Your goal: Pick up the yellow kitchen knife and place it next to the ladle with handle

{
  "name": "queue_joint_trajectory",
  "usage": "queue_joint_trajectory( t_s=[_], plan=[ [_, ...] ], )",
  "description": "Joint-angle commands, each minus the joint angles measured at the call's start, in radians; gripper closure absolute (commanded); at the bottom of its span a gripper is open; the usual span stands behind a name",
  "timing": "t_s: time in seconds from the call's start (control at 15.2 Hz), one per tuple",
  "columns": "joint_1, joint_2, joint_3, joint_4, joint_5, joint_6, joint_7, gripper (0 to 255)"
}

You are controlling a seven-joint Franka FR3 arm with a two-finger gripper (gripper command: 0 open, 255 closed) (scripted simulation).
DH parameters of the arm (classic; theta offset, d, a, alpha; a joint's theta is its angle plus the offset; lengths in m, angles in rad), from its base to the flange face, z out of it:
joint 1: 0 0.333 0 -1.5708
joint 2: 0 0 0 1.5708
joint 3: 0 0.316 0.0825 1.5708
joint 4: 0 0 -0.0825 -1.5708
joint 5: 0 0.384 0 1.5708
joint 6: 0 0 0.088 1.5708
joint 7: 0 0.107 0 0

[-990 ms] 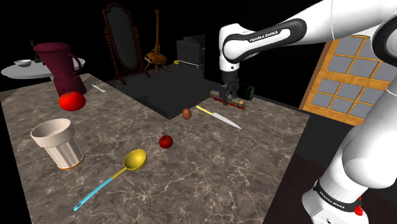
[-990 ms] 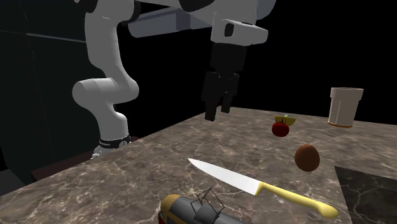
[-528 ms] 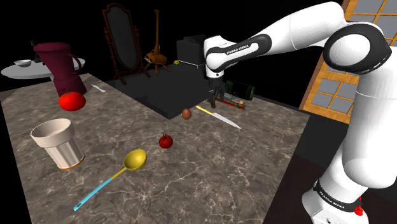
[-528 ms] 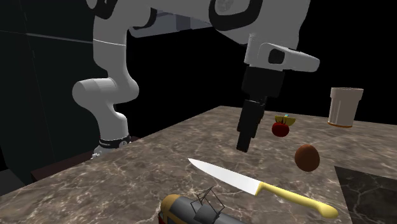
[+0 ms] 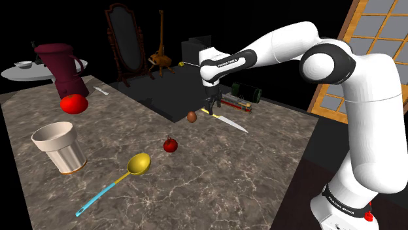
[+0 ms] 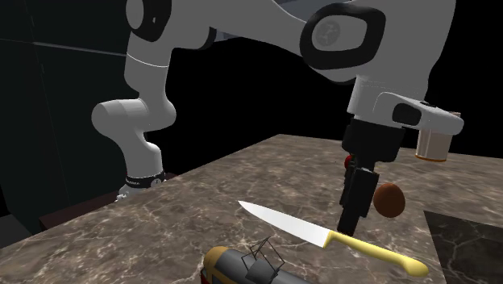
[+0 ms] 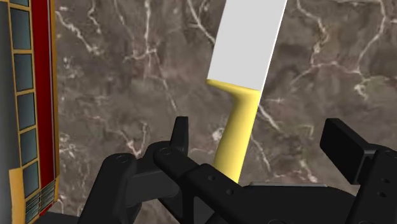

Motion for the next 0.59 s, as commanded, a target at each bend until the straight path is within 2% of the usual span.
queue_joint_trajectory(
  t_s=[0.0,0.2,0.53],
  plan=[
    [-0.002,0.005,-0.001,-0.019,-0.001,0.024,-0.001,0],
    [-0.004,0.012,-0.002,-0.056,-0.002,0.069,0.0,0],
    [-0.004,0.012,-0.002,-0.056,-0.002,0.069,0.0,0]
  ],
)
